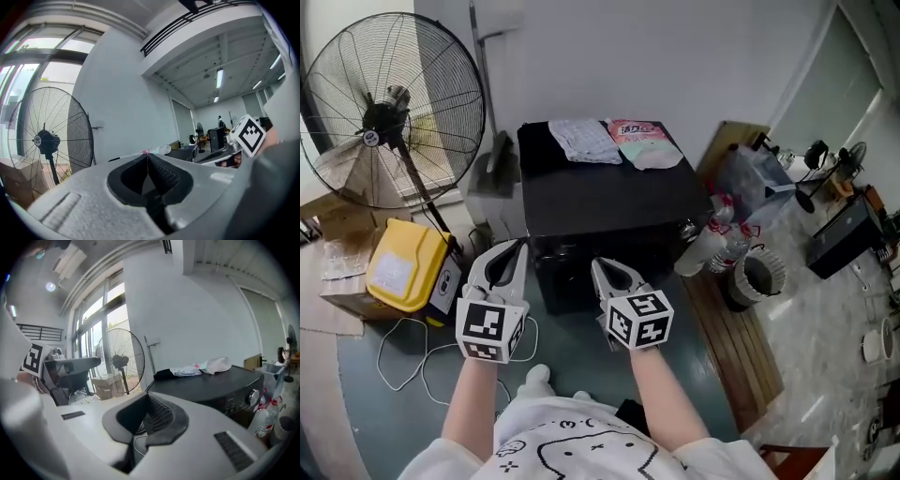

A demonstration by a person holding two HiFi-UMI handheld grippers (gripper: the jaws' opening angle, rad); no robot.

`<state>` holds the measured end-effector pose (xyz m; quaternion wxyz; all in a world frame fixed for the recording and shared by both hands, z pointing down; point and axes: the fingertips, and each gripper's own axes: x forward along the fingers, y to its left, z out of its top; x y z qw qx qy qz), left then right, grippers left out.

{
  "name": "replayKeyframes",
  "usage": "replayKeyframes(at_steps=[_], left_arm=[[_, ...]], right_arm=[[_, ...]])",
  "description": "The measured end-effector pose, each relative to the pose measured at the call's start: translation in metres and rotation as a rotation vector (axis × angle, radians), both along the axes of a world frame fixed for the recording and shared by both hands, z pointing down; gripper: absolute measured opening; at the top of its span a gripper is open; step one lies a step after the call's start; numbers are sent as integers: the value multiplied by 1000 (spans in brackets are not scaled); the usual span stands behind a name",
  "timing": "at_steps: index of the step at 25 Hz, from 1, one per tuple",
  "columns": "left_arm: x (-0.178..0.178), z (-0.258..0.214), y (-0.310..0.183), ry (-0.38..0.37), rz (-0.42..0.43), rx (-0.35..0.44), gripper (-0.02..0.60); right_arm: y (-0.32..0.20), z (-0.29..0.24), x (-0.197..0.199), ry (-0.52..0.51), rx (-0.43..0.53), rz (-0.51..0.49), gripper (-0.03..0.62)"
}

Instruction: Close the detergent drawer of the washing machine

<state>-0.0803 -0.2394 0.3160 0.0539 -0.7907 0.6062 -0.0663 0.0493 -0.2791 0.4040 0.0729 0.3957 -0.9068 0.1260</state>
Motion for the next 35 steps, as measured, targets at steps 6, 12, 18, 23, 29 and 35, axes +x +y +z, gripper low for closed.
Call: replayKeyframes(at_steps=[6, 12, 18, 23, 29, 35], left_arm=[[14, -12, 22, 4, -33, 41, 17], [19, -23, 38, 3, -55, 68, 17], [18, -38, 41, -6, -28, 105, 17], [14, -54, 40, 14, -6, 128, 17], [2, -79, 36, 22, 11, 163, 17], [-2, -104, 36, -27, 29, 217, 17]], right_arm=[[21, -38, 31, 125, 135, 43, 0], [41, -79, 48, 175, 256, 52, 0], [51, -109, 52, 188, 336, 75, 0], [57, -134, 54, 187, 384, 126, 0], [61, -163, 59, 190, 433, 182, 0], [63, -199, 67, 185, 518, 247, 0]])
